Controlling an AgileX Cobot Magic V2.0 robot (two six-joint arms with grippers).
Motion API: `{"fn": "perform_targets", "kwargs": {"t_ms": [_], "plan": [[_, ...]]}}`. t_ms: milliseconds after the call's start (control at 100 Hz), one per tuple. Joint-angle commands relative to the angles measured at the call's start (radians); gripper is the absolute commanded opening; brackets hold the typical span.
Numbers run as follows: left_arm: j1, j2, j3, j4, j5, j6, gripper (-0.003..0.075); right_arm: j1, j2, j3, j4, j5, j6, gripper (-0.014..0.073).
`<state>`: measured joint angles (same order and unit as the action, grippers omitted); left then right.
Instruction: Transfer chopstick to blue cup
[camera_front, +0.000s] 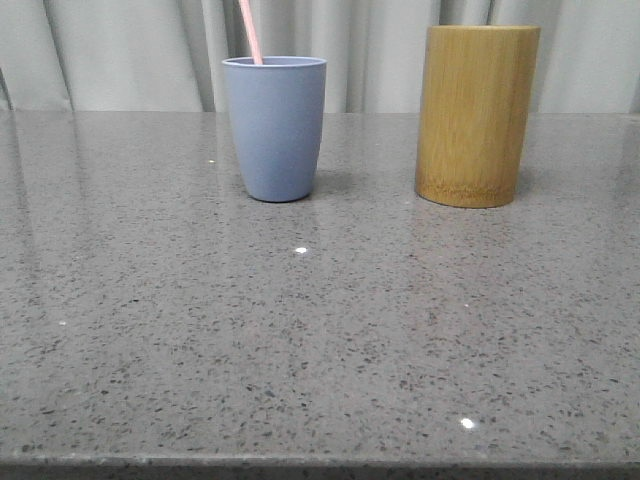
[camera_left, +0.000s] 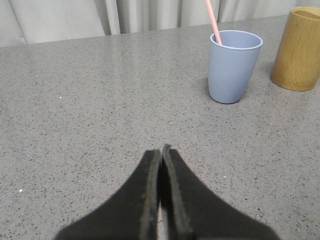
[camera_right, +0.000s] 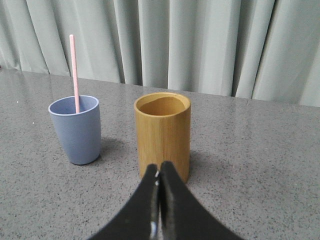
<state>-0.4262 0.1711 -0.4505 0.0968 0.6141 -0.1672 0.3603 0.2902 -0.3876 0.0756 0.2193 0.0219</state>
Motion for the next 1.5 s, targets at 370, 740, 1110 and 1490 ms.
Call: {"fn": "perform_targets", "kwargs": {"t_ms": [370, 740, 1110, 1490], "plan": [[-0.005, -0.042, -0.005, 0.006, -0.071, -0.012, -0.0019, -0.007, -0.084, 0.015, -0.009, -0.077, -0.007, -0.0061], [-0.005, -0.042, -0.005, 0.006, -0.071, -0.012, -0.0019, -0.007, -0.084, 0.015, -0.009, -0.077, -0.007, -0.0061], [0.004, -0.051, 0.028, 0.053, -0.102, -0.012, -0.0019, -0.007, -0.084, 0.015, -0.009, -0.077, -0.007, -0.0061], [0.281, -0.137, 0.257, -0.107, -0.461, 0.12, -0.0019, -0.007, -0.084, 0.015, -0.009, -0.077, -0.007, -0.0061]]}}
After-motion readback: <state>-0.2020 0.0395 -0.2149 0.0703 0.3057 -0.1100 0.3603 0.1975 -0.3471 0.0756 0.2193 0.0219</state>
